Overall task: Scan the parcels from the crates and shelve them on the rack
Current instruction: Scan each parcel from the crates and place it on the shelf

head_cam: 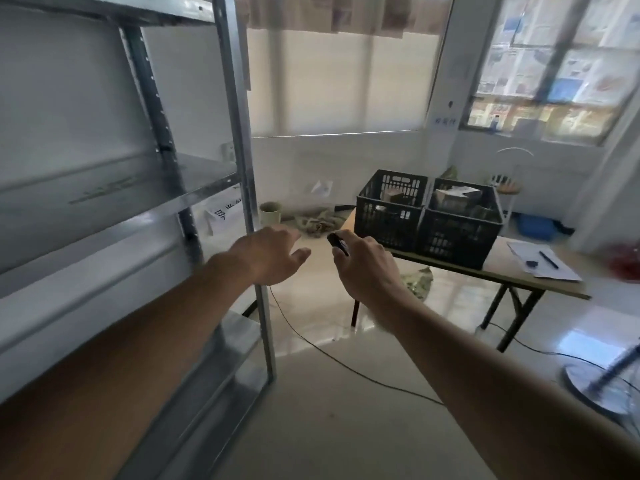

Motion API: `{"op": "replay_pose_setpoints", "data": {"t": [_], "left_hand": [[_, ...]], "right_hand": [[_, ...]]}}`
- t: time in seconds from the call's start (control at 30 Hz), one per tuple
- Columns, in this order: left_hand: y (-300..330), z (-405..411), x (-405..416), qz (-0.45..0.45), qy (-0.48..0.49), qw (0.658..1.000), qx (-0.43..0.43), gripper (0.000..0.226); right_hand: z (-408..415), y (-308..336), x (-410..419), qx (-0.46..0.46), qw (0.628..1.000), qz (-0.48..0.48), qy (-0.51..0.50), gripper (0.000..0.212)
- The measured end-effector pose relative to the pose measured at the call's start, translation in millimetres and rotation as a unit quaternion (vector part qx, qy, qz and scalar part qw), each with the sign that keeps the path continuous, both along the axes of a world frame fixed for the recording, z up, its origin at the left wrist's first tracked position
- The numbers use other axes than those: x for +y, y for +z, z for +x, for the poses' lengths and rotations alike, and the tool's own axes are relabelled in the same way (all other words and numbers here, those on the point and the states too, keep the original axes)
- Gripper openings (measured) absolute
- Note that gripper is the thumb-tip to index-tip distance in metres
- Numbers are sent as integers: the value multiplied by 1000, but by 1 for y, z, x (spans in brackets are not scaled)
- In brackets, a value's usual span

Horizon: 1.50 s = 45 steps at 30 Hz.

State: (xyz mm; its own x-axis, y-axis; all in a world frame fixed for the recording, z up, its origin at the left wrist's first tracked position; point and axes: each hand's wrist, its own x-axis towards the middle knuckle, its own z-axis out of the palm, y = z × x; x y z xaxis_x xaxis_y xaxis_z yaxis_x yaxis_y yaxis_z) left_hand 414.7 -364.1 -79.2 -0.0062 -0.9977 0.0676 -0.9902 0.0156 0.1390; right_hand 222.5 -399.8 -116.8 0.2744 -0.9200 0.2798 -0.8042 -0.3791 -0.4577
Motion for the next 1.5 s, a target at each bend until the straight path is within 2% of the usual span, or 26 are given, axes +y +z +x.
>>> {"op": "replay_pose_setpoints", "data": {"t": [0.2, 0.57, 0.67, 1.03, 1.27, 1.4, 1.5], "left_hand": [[-23, -43, -111, 2, -76, 997, 0, 63], [-50, -59, -335, 28, -172, 985, 17, 44], [-56, -66, -388, 40, -185, 982, 21, 46], [-103, -118, -601, 68, -182, 981, 28, 44], [-111, -147, -722, 93, -151, 983, 36, 41], [-115, -157, -784, 107, -135, 984, 43, 49], [-124, -160, -832, 121, -136, 982, 51, 45]], "right_hand": [[-39, -17, -80, -4, 997, 26, -66, 43], [-58, -34, -270, -3, 985, 77, -157, 44], [-65, -38, -317, -3, 982, 88, -169, 45], [-124, -77, -519, -13, 977, 114, -180, 47], [-162, -86, -653, -13, 978, 127, -164, 48], [-171, -93, -716, -15, 979, 136, -154, 48], [-171, -103, -767, -13, 977, 147, -153, 49]]}}
